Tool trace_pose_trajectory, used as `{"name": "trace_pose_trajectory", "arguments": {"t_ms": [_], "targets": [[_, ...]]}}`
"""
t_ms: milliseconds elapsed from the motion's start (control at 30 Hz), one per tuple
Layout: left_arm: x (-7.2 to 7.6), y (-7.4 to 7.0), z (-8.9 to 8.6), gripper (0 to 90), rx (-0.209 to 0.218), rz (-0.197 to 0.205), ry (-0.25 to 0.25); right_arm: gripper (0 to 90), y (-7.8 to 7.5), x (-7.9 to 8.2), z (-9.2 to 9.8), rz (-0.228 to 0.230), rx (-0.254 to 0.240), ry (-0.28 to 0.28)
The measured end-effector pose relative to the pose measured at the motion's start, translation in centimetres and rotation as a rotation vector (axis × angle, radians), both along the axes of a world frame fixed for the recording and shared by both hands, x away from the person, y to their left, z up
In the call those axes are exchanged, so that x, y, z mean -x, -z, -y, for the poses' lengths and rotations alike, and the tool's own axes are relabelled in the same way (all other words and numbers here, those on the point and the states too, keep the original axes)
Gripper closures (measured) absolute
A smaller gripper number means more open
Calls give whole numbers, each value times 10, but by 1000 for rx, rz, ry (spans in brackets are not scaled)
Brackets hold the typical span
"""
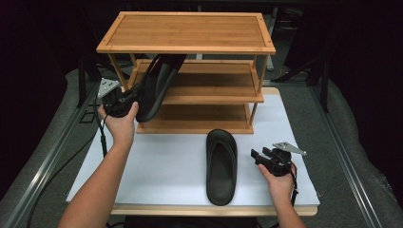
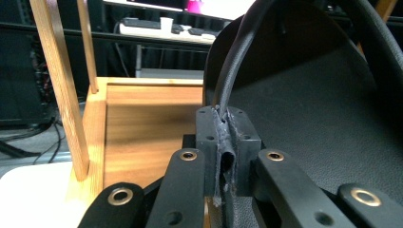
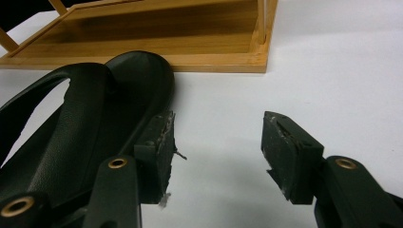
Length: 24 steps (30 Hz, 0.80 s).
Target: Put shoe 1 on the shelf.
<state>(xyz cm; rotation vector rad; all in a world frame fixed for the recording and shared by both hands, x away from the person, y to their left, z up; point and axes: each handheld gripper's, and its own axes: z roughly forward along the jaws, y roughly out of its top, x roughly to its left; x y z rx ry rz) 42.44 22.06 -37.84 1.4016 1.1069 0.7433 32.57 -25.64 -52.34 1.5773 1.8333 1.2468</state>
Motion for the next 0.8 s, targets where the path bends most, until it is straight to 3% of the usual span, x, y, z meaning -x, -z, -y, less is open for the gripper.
{"name": "trace_pose_trajectory", "arguments": {"t_ms": [67,300,600,800], "targets": [[-9,-1,1,849,22,-14,-16,453,1,-1,0,9,-3,5],[-28,-2,4,849,34,-37,-53,454,1,-1,3,12,-2,10],[-54,-2,17,848,6,-76,-97,456,1,-1,5,11,-11,10],[-61,-4,31,848,-53,-93,-117,458,2,-1,5,7,-13,8]]}}
